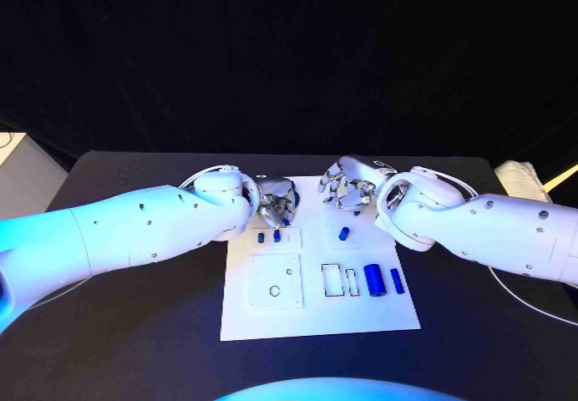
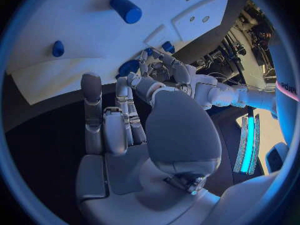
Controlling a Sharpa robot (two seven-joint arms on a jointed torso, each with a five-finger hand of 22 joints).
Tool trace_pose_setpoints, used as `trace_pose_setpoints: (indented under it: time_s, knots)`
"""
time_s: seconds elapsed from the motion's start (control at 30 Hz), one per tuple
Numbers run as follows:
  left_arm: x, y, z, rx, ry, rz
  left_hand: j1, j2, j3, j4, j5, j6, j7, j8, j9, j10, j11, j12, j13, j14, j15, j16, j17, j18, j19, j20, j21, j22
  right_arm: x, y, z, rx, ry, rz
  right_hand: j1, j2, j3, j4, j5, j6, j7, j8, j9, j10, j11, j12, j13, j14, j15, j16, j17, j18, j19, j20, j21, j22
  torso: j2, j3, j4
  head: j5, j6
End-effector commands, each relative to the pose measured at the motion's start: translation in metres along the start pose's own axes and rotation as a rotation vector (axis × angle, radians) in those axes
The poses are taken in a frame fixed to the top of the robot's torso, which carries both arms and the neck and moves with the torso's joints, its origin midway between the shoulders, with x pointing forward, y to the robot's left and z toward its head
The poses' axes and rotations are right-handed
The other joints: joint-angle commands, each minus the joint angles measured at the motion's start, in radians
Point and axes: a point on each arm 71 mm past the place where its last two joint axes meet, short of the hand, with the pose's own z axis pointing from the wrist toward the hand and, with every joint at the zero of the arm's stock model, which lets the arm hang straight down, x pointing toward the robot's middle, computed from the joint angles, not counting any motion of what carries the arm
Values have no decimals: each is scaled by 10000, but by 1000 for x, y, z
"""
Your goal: Assemble the parts on the task board
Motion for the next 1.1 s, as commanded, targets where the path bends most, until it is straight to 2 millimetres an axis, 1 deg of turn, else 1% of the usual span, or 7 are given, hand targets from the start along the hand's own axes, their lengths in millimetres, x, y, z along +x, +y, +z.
trace_pose_setpoints:
  time_s: [0.03,0.33,0.47,0.73,0.87,1.0,1.1]
  knots:
    - [1,2,-1,39,-164,57,5,138,27,-43,13,82,1,45,54,107,-3,47,83,138,-4,45,638,-147,66,5,44,451,0,0,0,-39,-25,-21,-127,15,0,54,40,21,27,-70,-11,-85,-9,62,22,301,-22,-85,-47,-59,-78,-17,-74,-14,1,0,2,0,0]
    - [-2,5,-3,262,-643,-194,-24,251,126,-130,13,351,-25,84,80,670,-14,201,638,374,-14,122,1076,-222,329,-16,313,628,-1,-1,-1,-17,-61,-20,-127,16,3,57,44,26,25,-70,-10,-89,-10,66,27,299,-22,-89,-55,-57,-84,-17,-84,-22,1,-3,-4,5,11]
    - [-4,6,-5,417,-1031,-557,-30,261,136,-134,15,363,-27,81,80,681,-14,194,629,375,-17,121,1073,-228,352,-19,337,644,-1,-1,-1,-14,-81,-18,-127,16,3,57,44,26,25,-70,-10,-89,-10,66,27,299,-22,-89,-55,-57,-84,-17,-84,-22,-1,-7,-4,4,18]
    - [-9,13,-13,809,-1891,-1804,-153,263,159,-106,21,287,-6,-18,50,606,15,94,480,324,-2,88,950,-201,280,-19,239,572,-3,-3,-3,0,-219,58,-127,16,5,59,50,31,24,-70,-10,-93,-11,70,32,291,-22,-106,-87,-53,-94,-16,-104,-41,6,-2,2,-14,41]
    - [-11,18,-18,834,-2218,-2475,-181,259,157,-99,18,274,0,-37,45,598,23,81,475,327,4,88,957,-204,288,-16,247,578,-4,-5,-4,101,-300,213,-127,16,5,59,50,31,24,-70,-10,-93,-11,70,32,291,-22,-106,-87,-53,-94,-16,-104,-41,4,-3,9,-41,36]
    - [-11,23,-22,842,-2446,-3024,-209,250,147,-92,13,278,1,-43,45,621,27,88,511,337,9,90,978,-211,305,-13,266,591,-5,-7,-5,163,-348,257,-128,15,7,61,55,34,24,-72,-9,-96,-12,74,37,292,-22,-100,-75,-54,-93,-15,-102,-35,3,2,10,-35,31]
    - [-11,26,-25,816,-2537,-3409,-251,242,126,-79,6,295,1,-46,47,638,30,93,532,334,15,87,971,-210,303,-9,260,587,-6,-9,-5,203,-377,268,-136,10,5,67,59,36,26,-74,-10,-104,-9,77,43,287,-22,-109,-92,-48,-108,-14,-129,-61,1,0,8,-25,22]
